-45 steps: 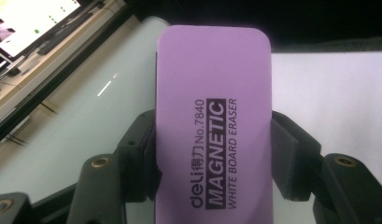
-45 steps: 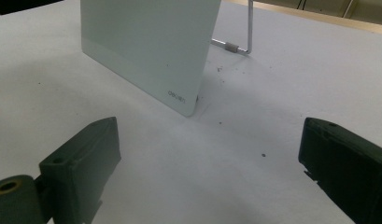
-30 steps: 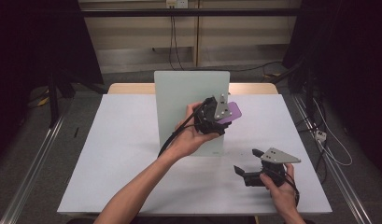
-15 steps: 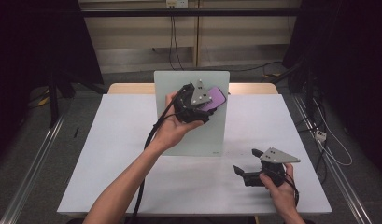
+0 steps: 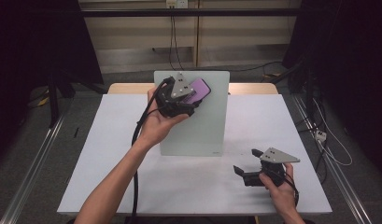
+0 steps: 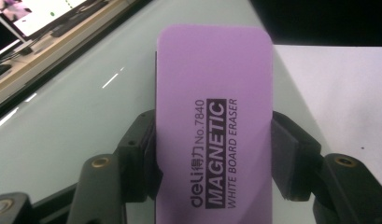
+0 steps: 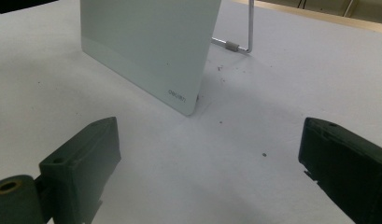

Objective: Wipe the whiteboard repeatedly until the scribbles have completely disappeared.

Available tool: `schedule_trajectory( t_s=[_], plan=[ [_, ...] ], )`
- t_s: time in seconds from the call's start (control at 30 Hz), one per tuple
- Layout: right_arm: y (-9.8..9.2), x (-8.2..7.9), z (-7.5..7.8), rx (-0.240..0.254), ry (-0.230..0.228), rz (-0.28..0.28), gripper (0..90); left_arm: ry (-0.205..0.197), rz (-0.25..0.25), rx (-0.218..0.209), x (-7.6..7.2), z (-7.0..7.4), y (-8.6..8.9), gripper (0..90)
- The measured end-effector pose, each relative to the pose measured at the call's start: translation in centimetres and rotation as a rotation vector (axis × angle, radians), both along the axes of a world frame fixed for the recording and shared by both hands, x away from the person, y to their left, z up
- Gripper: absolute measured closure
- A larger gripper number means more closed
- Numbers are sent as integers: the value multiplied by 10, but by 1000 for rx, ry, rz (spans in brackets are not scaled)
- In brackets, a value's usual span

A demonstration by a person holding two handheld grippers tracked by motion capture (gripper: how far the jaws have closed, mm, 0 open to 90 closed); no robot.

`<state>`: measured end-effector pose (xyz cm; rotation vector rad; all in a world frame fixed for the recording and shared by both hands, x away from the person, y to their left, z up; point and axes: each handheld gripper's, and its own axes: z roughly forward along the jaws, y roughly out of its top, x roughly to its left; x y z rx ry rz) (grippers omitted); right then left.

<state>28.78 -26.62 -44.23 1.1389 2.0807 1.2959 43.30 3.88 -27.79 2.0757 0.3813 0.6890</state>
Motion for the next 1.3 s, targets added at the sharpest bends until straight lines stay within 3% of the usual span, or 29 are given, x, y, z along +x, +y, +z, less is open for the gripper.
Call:
schedule_trajectory(
  t_s=[0.1,0.43,0.9,1.07,1.3],
  plan=[
    [0,0,0,0,0,-1,53,-45,38,24,-3,0,7,412],
    [1,1,-1,-1,2,-2,53,-16,67,-21,1,1,36,411],
    [1,1,-1,-2,2,-3,53,-44,132,-52,6,11,62,411],
    [1,1,0,-5,2,-1,54,-37,123,-46,5,9,62,411],
    [1,1,0,-4,1,-3,54,-22,89,-22,1,-4,60,411]
  ],
)
